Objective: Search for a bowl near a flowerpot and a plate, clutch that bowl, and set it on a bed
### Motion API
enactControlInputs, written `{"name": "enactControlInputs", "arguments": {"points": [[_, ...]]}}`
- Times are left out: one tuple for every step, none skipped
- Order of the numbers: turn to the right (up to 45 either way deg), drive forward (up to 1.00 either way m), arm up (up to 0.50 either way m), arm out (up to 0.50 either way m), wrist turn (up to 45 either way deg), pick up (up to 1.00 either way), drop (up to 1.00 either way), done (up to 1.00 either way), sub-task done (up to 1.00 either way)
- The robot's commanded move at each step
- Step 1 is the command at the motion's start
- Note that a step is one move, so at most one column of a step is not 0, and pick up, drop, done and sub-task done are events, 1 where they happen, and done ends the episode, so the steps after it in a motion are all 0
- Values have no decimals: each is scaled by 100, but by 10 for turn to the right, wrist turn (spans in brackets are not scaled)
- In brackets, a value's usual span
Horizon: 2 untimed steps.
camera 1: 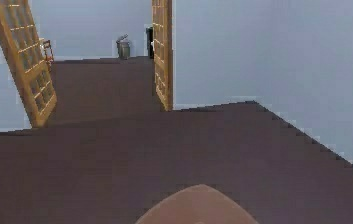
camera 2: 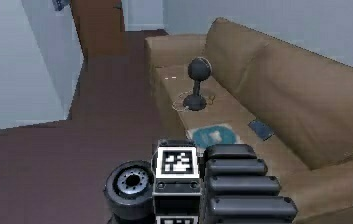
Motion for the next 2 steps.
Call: {"name": "enactControlInputs", "arguments": {"points": [[450, 0, 0, 0, 0, 0, 0, 0, 0], [240, 0, 0, 0, 0, 0, 0, 0, 0]]}}
